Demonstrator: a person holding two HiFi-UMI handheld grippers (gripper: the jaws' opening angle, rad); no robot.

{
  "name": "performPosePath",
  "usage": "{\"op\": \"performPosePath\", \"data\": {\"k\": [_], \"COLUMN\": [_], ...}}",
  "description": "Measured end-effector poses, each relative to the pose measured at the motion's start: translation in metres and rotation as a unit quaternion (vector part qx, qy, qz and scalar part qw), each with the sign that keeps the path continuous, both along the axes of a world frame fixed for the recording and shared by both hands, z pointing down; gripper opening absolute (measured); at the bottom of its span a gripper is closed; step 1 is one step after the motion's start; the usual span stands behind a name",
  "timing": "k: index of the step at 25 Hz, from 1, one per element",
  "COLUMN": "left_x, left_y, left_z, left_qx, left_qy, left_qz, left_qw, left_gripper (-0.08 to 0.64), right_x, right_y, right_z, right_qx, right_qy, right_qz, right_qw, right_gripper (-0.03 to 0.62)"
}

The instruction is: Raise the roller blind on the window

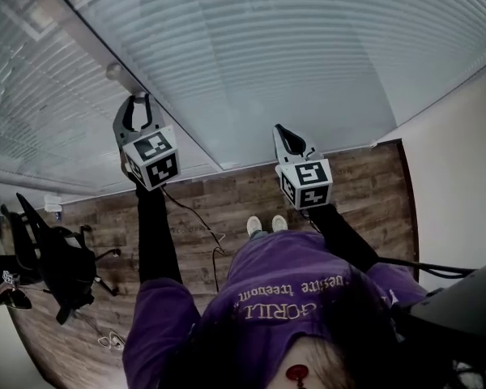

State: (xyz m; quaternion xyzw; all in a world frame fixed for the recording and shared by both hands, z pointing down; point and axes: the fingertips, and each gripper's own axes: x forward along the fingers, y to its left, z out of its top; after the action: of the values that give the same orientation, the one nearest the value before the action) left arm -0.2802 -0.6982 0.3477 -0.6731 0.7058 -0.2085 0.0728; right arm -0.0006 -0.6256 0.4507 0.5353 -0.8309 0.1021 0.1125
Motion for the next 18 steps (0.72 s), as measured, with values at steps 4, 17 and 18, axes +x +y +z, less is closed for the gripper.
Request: {"op": "performPosePath", "data": {"k": [4,17,18], "left_x": [0.0006,0.0047,0.0046], "left_y": [0.0011,0.0019,0.0017], "left_z": [0.0001,0.0010,0.0015], "left_qx": [-0.012,-0.016,-0.017], "left_qy": [-0.034,-0.097,-0.101], "left_qz": [0.005,0.011,0.012], "left_qw": [0.9993,0.9951,0.9947], "left_gripper": [0.123,0.123,0.123], "right_x": [-0.0007,0.0031,0.0040], "right_y": [0.0002,-0.0024,-0.0030], "right_z": [0.0000,-0.0029,-0.0028], "right_qx": [-0.002,0.002,0.002], "right_qy": [-0.001,0.001,0.003], "right_qz": [-0.003,0.002,0.004], "right_qw": [1.000,1.000,1.000], "right_gripper": [-0.003,-0.003,-0.003]}}
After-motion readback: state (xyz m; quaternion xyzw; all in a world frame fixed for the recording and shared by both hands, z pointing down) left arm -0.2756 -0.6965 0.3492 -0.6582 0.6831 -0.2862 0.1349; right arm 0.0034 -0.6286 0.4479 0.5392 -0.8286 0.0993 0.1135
